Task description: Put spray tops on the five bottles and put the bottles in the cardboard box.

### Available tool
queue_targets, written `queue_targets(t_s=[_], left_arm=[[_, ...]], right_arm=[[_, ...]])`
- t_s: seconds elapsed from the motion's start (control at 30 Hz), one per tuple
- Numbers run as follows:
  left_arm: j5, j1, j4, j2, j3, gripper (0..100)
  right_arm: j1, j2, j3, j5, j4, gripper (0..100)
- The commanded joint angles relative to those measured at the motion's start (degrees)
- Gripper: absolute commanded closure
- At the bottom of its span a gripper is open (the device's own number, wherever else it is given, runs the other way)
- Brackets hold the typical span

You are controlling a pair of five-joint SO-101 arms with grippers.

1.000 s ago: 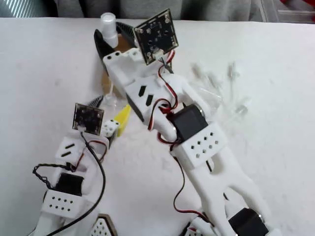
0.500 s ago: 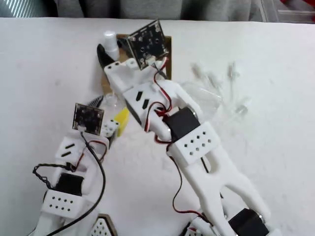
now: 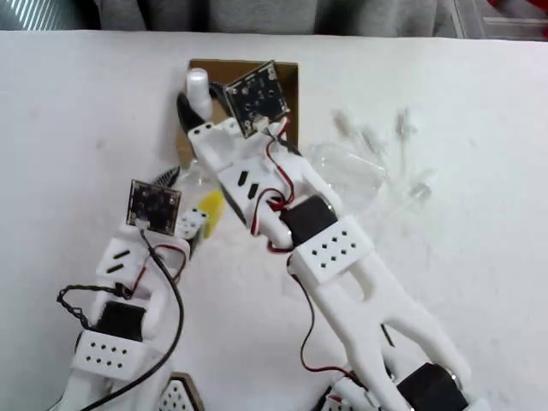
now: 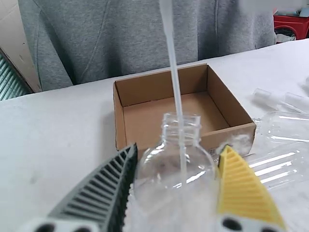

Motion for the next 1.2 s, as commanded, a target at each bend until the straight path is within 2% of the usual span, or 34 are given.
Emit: queue_targets(t_s=[0.0, 0.07, 0.27, 0.47, 0.87, 1.17], left_arm=[[-0.5, -0.6, -1.6, -1.2, -0.8, 75], [-0.3, -0.6, -2.3, -1.2, -0.8, 75], [0.1, -3.0, -4.7, -1.2, -0.8, 75], [0.1, -3.0, -4.7, -1.2, -0.8, 75], [0.1, -3.0, -4.7, -1.2, -0.8, 75], [0.1, -3.0, -4.7, -1.2, -0.8, 75]], right_arm=[[0.0, -4.4, -1.1, -8.1, 2.2, 97.9], [0.0, -6.5, -1.1, -12.8, 3.7, 97.8], [-0.2, -11.6, -0.8, -18.5, 11.0, 97.8], [-0.3, -11.7, -0.4, -18.9, 14.4, 97.8], [-4.3, -11.8, 9.2, -18.5, 0.2, 97.8], [-4.4, -11.8, 11.3, -18.5, -0.7, 97.8]])
